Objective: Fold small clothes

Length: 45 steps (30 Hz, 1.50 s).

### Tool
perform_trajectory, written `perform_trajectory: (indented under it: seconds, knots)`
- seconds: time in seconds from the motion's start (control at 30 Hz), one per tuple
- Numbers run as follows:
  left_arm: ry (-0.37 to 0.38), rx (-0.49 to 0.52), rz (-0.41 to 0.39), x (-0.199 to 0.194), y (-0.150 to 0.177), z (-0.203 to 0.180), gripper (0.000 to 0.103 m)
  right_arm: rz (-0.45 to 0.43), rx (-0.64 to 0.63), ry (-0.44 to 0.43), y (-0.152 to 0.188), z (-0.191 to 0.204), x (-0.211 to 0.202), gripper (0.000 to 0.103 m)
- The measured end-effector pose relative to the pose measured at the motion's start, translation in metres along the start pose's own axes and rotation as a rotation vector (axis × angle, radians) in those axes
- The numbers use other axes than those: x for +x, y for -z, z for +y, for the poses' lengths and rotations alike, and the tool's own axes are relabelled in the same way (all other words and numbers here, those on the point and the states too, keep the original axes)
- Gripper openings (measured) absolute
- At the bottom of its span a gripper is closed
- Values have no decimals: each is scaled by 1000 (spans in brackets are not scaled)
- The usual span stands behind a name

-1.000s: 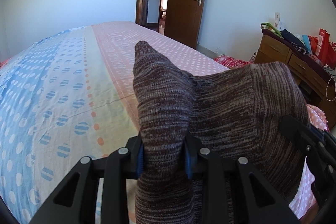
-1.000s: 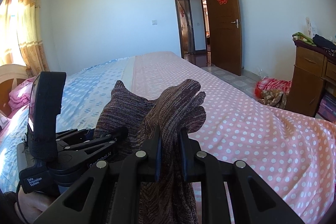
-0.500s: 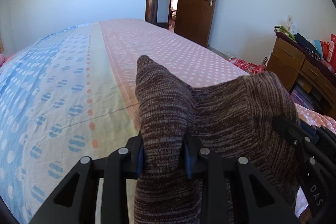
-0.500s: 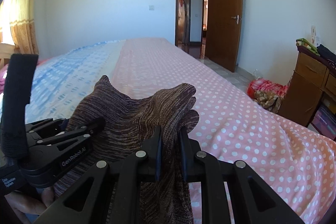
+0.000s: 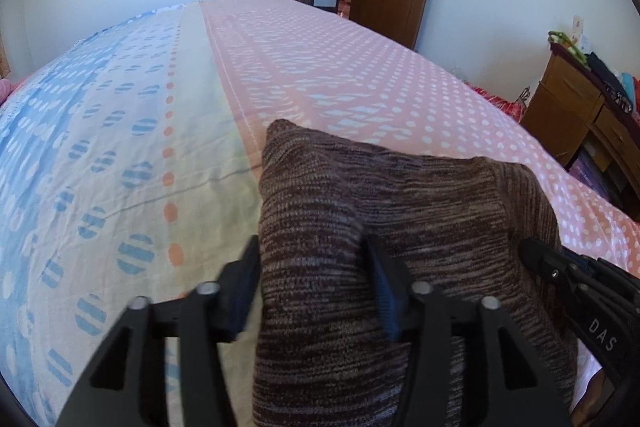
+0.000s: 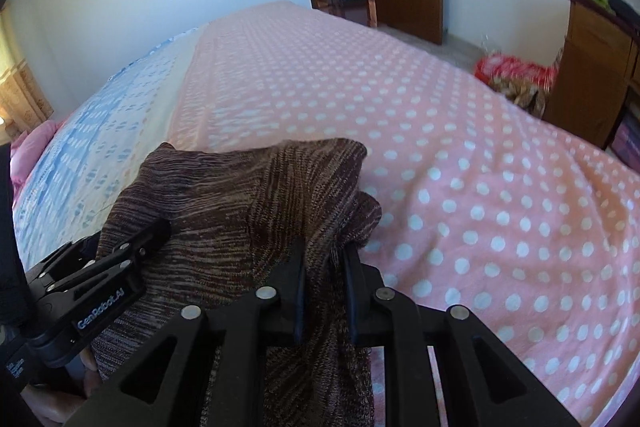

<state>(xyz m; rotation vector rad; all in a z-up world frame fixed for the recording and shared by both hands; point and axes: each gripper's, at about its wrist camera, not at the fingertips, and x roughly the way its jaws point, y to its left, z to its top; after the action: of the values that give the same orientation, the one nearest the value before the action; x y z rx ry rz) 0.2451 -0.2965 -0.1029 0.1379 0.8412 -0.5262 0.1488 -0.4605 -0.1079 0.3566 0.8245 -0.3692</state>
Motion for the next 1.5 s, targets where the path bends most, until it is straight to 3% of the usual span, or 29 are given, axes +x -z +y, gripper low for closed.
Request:
perform_trajectory:
  seconds: [0.03,0.07,0.13,0.2,0.27,0.4,0.47,0.53,0.6,0.67,0.73,0.87,1.0,1.07,1.33,1.5]
  knots:
    - [-24,6,6,0,-1,0,72,2,15,6,0,-3,0,28]
    - [-31,6,12,0,-1,2,79,2,38,27,1,-7,0,45]
    - [-21,-5,31,-1,1,7,85,18,119,26,2,-24,0,69]
    - [10,-37,54,-5,4,16,88,12,175,-56,4,-40,-5,70]
    - [56,-74,71,-12,9,25,88,10,200,-78,11,-49,-20,70]
    - [219,-146,53,-39,34,50,88,-8,184,-198,40,-54,-60,70]
    - [334,-183,45,-50,52,57,88,2,117,-183,56,-45,-70,70]
    - [403,-202,60,-54,69,58,88,43,47,-174,71,-33,-69,70]
    - [428,-201,83,-54,82,54,87,46,-30,-169,84,-18,-71,69]
    - [376,-132,53,-63,90,43,86,76,-78,-168,90,-6,-72,69]
    - [336,-68,70,-67,97,30,85,98,-128,-159,99,9,-72,64]
    - [257,4,57,-67,101,17,66,105,-172,-102,106,21,-73,19]
    - [292,-23,75,-72,98,21,31,126,-69,-168,109,9,-79,13]
    - [291,-20,81,-79,98,23,25,127,-34,-213,109,6,-88,12]
    - [225,55,104,-103,120,24,21,175,-87,-186,126,5,-101,11]
    - [203,39,102,-107,124,34,32,162,-209,-141,119,15,-127,11]
